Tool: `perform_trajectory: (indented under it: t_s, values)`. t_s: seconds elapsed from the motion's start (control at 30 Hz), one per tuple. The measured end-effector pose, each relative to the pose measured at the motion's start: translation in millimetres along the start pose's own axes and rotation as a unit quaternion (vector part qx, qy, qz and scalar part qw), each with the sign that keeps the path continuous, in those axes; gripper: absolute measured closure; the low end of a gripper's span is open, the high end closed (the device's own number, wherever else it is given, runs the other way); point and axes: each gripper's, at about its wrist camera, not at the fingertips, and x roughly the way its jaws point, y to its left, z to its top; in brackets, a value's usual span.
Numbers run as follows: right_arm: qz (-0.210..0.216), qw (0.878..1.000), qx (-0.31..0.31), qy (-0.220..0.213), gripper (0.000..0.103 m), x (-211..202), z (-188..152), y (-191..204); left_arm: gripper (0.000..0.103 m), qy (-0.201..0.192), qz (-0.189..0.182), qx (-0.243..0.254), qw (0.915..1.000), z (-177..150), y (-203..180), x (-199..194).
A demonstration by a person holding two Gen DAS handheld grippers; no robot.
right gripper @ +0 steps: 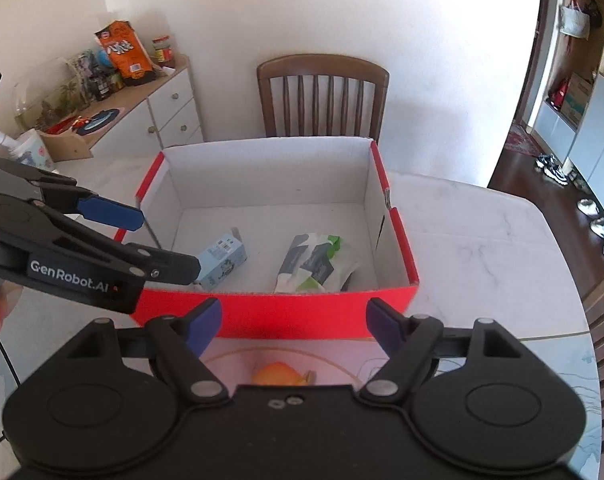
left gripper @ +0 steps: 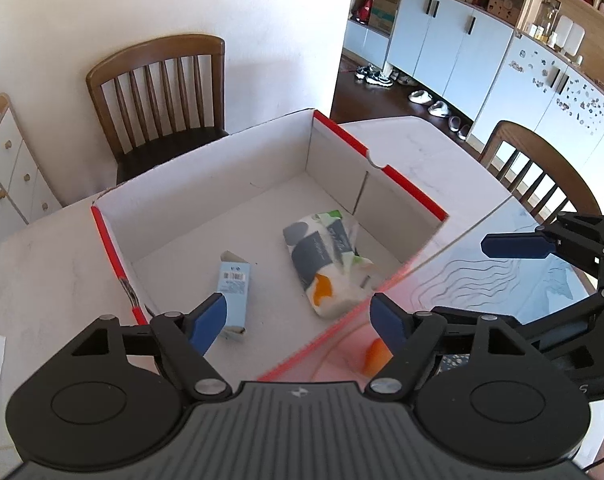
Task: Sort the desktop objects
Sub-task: 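Open both tools to drop the carton and bag into the red box, then move both tools back over the pile of packages on the table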
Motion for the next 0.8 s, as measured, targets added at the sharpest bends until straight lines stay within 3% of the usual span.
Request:
perform_trajectory:
  t_s: [0.3,0.53,0.8]
  values:
    - [0.032,0.999,-0.012,0.007,0.019,-29.3,-32.6,-19.9,0.017,-0.016,0.017,-0.022,0.9995,-32.3,-24.5,-29.2]
    - [0.048,0.999,-0.02,-0.003,0.016,-54.8,-59.2,-29.9,0.002,-0.033,0.035,-0.046,0.9978,-65.7,-45.7,-53.9]
    - [0.064,0.997,-0.039,-0.023,0.015,-83.6,-88.2,-30.9,0.0,-0.057,0.046,-0.056,0.9957,-106.4,-70.9,-78.2]
